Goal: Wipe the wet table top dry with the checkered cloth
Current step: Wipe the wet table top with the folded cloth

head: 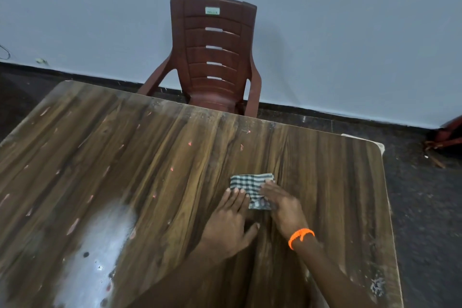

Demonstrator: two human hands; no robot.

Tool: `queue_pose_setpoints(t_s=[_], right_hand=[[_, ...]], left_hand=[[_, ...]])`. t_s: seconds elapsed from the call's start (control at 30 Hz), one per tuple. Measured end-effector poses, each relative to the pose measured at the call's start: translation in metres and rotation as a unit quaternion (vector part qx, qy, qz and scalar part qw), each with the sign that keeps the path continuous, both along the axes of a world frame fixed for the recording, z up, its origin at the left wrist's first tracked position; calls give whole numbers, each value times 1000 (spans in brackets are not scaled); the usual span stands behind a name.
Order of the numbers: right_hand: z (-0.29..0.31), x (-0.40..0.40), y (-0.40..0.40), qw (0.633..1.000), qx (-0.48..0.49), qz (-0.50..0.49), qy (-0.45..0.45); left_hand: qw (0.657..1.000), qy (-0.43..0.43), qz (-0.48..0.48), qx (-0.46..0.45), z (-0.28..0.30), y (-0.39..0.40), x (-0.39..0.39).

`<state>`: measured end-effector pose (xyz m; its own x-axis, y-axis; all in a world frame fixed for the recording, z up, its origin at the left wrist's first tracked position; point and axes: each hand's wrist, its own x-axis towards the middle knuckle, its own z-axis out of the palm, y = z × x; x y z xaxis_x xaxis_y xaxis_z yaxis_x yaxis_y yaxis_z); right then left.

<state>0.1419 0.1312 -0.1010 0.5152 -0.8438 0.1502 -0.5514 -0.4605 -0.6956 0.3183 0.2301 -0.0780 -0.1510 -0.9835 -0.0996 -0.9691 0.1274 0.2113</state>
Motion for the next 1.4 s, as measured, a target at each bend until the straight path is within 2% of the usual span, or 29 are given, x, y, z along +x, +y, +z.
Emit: queue_pose_setpoints(t_s=[0.17, 0.3, 0.43, 0.57, 0.73, 0.9, 1.1, 1.27, 1.4], right_hand=[[4, -30, -29, 996, -16, -85, 28], [7, -12, -80, 992, -24, -119, 27], [9, 27, -110, 994, -20, -105, 16], [9, 52, -101, 998, -13, -54, 25], [-4, 14, -70, 998, -54, -17, 31], [-2, -20, -91, 988, -65, -125, 64], [17, -5, -146, 973, -21, -227, 43], [14, 28, -178, 970, 15, -243, 24], [16, 62, -193, 976, 26, -213, 27]], left_hand=[[998, 16, -54, -24, -9, -48, -23], [999, -10, -42, -33, -10, -99, -20], [999, -18, -3, -38, -9, -120, 11], [998, -3, 44, -37, -17, -104, 29], [999, 12, -9, -48, -23, -65, 7], [996, 14, -59, -64, -20, -117, -23], [998, 10, -38, -42, -16, -198, -28], [999, 3, -26, -39, -9, -230, 0], [999, -5, -6, -44, -8, -240, 34]])
